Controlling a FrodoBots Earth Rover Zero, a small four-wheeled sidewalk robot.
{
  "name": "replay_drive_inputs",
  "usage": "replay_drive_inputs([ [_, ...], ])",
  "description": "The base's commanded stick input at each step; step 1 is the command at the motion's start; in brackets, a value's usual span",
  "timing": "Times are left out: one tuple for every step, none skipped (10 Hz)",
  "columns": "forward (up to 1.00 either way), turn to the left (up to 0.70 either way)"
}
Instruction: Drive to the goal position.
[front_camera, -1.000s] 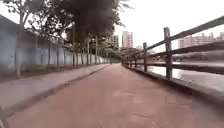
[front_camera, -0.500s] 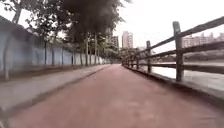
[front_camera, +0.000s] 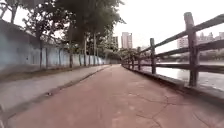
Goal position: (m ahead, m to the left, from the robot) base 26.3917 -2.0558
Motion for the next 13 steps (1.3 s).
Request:
replay_drive_inputs([
  [0.95,0.00],
  [0.95,0.00],
  [0.95,0.00],
  [0.95,0.00],
  [0.96,0.00],
  [0.95,0.00],
  [0.96,0.00],
  [0.96,0.00],
  [0.96,0.00],
  [0.95,0.00],
  [0.96,0.00],
  [0.95,0.00],
  [0.96,0.00],
])
